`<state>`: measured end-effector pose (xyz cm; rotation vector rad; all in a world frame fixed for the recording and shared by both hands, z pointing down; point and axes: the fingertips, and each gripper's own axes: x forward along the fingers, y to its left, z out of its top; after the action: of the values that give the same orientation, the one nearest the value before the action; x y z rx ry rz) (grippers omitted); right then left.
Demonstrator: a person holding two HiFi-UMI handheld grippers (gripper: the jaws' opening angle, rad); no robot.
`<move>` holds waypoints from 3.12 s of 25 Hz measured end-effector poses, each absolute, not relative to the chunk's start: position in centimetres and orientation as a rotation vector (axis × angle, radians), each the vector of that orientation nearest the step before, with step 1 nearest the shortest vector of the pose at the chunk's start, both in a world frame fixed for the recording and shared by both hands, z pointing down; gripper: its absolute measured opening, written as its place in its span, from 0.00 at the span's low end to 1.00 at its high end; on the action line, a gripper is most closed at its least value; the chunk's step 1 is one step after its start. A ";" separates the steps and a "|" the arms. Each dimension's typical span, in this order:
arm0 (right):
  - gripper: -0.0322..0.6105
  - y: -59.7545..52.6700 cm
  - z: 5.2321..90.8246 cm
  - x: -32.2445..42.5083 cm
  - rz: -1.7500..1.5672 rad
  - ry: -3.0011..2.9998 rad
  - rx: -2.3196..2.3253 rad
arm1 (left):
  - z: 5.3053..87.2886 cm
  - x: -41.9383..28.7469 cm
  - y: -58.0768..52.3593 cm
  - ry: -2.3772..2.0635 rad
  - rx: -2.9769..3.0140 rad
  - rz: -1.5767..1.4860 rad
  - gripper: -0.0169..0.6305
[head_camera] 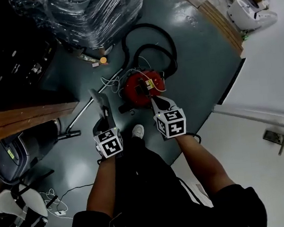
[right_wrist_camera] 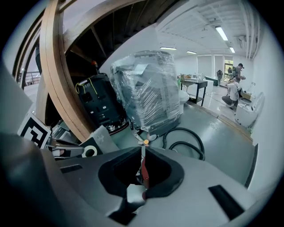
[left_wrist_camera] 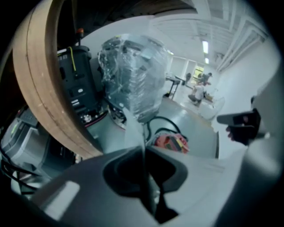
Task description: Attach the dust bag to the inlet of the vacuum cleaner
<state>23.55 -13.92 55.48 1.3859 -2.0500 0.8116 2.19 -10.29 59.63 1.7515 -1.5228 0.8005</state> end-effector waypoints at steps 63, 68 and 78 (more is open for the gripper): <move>0.26 -16.9 83.3 27.3 0.805 -1.674 1.168 | 89.6 9.3 -8.0 -1.213 1.397 0.671 0.09; 0.26 -16.8 83.4 27.4 0.794 -1.668 1.157 | 89.9 9.8 -7.8 -1.150 1.319 0.551 0.09; 0.26 -16.8 83.4 27.5 0.789 -1.669 1.155 | 90.0 11.4 -8.0 -1.024 1.414 0.628 0.09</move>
<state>27.47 -16.77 83.42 1.1548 -1.6687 0.7894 11.41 -7.98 90.00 1.4139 -1.0236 0.6277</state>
